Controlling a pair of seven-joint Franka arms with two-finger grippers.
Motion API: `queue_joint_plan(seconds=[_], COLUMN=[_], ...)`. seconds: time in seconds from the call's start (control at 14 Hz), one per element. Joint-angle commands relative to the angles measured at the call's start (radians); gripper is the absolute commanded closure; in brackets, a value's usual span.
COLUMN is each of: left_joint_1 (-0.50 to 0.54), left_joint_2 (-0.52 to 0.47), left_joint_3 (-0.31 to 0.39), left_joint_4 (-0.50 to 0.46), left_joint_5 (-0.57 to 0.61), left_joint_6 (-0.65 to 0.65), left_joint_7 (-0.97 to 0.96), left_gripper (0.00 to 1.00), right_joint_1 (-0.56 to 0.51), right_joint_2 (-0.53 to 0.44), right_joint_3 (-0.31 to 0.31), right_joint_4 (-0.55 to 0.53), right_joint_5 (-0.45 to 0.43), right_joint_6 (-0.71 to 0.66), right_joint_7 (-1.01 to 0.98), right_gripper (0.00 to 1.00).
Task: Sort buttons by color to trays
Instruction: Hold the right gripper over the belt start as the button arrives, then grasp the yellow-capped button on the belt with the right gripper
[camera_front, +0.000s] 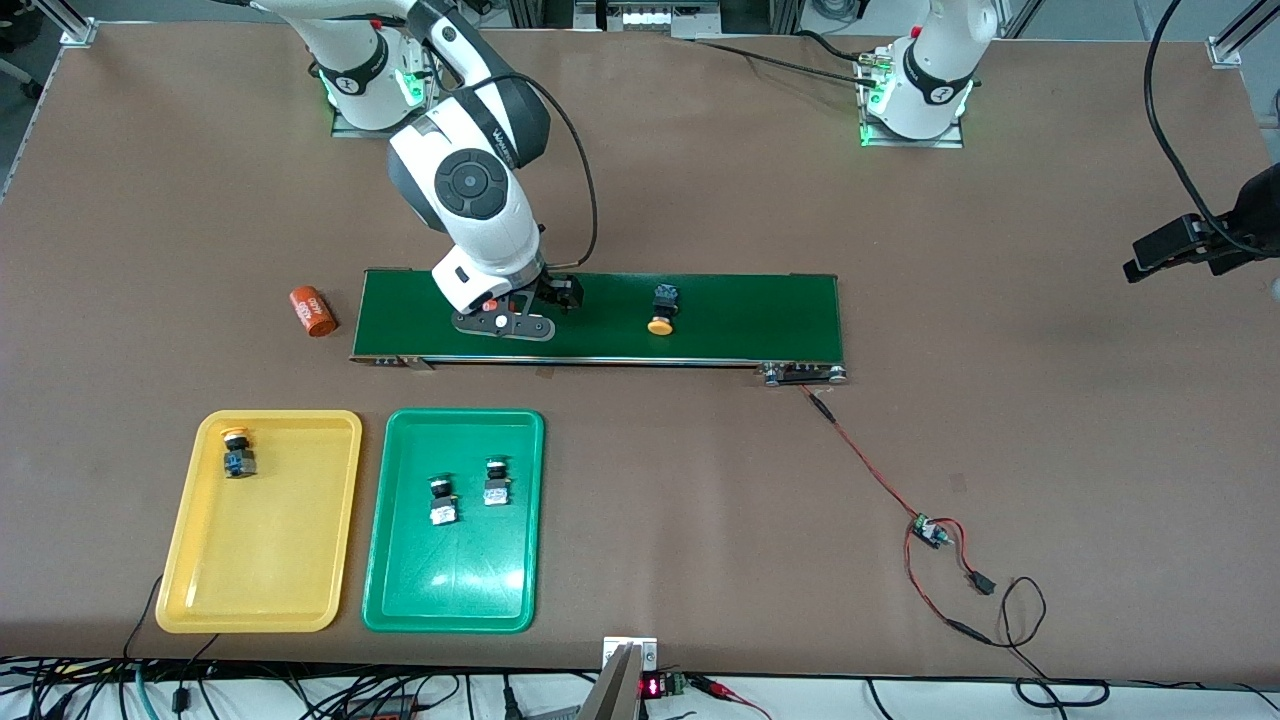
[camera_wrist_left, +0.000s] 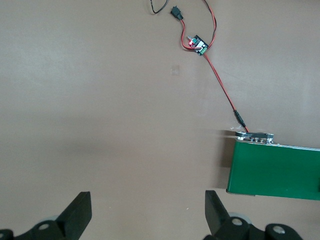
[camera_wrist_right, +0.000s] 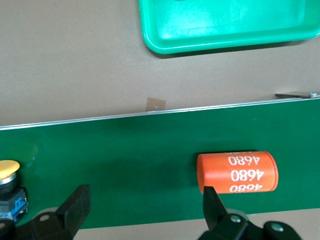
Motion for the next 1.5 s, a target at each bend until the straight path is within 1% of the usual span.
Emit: queue_joint_plan(seconds=[0.0,0.21,1.43], left_joint_1=[0.007,0.007,0.007], left_joint_2=[-0.007,-0.008,-0.007], left_joint_3=[-0.008,-0.008,0.002], left_joint_4=[0.011,0.011,0.012], left_joint_5=[0.010,0.010,0.008], left_joint_6=[-0.022,-0.039,-0.042], left_joint_7=[0.023,0.021,0.021], left_gripper=[0.00,0.00,0.00], right_joint_1=[-0.005,-0.006,-0.012], right_joint_2=[0.008,0.010,0.022], right_joint_3=[0.006,0.005,0.003], right_joint_4=[0.006,0.005,0.006], right_joint_5=[-0.016,-0.017,-0.019], right_joint_6=[-0.005,-0.008,-0.010], right_joint_7=[0.015,0.012,0.017], right_gripper=[0.00,0.00,0.00])
